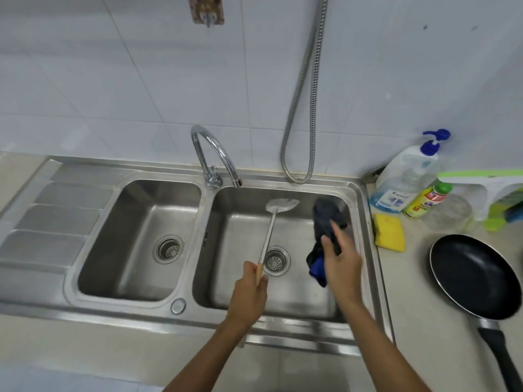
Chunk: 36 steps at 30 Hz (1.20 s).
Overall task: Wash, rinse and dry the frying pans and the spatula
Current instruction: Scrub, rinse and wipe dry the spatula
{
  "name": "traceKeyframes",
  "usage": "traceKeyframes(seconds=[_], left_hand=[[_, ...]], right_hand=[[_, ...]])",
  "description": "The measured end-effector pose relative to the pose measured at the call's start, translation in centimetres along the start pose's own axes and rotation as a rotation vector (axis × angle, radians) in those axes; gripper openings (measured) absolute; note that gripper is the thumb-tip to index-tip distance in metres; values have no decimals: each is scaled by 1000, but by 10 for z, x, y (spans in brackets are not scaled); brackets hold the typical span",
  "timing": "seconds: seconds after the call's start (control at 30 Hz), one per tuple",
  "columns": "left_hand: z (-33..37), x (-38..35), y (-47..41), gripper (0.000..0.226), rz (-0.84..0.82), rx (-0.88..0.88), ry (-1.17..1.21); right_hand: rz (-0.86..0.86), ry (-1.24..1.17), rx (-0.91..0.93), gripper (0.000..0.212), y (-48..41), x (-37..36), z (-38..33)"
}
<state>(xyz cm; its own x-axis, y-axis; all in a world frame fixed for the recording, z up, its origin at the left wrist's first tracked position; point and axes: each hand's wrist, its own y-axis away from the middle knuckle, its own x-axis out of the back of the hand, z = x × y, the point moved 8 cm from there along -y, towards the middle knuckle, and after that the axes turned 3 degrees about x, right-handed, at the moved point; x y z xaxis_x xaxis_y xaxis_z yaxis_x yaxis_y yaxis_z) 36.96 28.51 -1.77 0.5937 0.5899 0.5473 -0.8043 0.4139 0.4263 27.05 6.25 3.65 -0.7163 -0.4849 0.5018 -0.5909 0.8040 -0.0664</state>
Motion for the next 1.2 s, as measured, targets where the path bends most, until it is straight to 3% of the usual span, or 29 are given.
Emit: traceKeyframes(seconds=[0.13,0.27,0.43,0.5,0.6,0.7,0.77,0.9,1.0,1.2], left_hand=[[12,-10,-1,21,-9,-62,-139],[16,2,10,19,73,-157,-275],[19,8,27,28,127,-175,-504],[23,13,28,30,161,-175,-507],[19,22,29,29,175,-178,-529],[11,25,40,27,156,-222,-572],[10,27,38,27,146,-233,-590],[12,33,30,26,166,-234,-550],[6,37,27,27,171,-223,-566],[15,33,35,33,155,-264,-680]], right_hand=[[-316,80,334,46,71,-62,-33],[-224,329,581,53,74,-84,-44],[85,517,478,44,1,-65,-57],[78,519,487,42,-13,-67,-68],[52,317,257,39,-51,-60,-53],[-156,224,57,38,-112,-60,-26],[-209,218,60,37,-120,-62,-25],[-146,154,266,37,-67,-69,-60],[-190,144,388,38,-37,-74,-63],[-170,196,162,36,-103,-69,-45]])
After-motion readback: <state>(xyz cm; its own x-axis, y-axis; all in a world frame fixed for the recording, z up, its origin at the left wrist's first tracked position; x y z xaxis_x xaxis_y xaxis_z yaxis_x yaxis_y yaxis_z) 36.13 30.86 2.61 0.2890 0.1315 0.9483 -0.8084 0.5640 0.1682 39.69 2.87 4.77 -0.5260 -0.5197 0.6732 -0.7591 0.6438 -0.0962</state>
